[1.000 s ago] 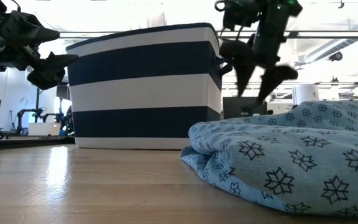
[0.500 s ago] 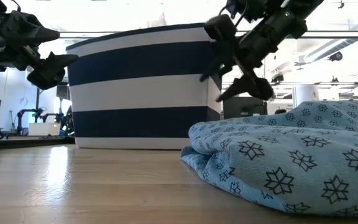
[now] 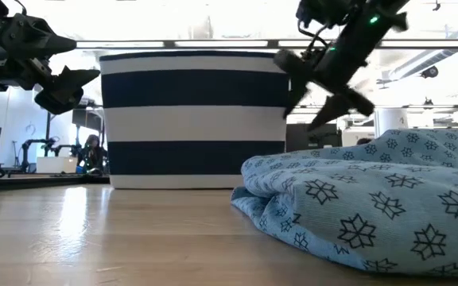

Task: Pick & place medical supplies in basket/bin
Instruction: Return to Home Position

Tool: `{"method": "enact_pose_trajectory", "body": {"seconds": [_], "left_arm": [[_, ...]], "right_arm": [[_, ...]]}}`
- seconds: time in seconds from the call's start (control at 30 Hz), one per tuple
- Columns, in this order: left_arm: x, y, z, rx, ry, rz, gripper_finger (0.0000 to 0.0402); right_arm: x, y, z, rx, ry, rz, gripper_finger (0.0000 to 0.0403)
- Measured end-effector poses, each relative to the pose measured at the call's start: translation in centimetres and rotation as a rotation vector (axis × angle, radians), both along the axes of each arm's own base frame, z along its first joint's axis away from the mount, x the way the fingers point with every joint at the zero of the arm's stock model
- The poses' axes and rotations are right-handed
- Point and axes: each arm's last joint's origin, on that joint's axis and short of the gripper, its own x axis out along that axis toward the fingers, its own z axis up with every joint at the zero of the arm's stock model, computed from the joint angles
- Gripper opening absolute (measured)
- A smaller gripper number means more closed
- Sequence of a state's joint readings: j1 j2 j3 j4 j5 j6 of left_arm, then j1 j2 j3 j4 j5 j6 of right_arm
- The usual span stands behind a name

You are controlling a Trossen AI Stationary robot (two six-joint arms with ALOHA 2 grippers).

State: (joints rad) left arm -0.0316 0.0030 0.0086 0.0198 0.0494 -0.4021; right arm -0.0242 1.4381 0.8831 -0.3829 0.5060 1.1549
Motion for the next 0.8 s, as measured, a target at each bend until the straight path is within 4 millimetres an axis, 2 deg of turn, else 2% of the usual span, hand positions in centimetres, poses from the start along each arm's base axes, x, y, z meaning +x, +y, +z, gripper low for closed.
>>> {"method": "enact_pose_trajectory", "body": {"seconds": [0.13,0.33,0.5,0.8], "left_arm": [[0.0,0.0,0.0,0.000,0.000,0.000,0.0230],[0.0,0.0,0.0,0.000,0.000,0.000,0.0230],[0.0,0.0,0.0,0.000,0.000,0.000,0.0230],[0.0,0.0,0.0,0.000,0.000,0.001,0.0230]], "right_arm": [[-2.0,0.6,-0.4,0.045,0.253,0.100,0.0253],[-5.0,1.3,-2.5,0.263,0.537,0.235,0.0250],[-6.3,1.6,-4.4,0.342,0.587,0.219,0.0249],[-9.0,1.6,-7.4,0.366,0.698,0.182,0.0247]]}}
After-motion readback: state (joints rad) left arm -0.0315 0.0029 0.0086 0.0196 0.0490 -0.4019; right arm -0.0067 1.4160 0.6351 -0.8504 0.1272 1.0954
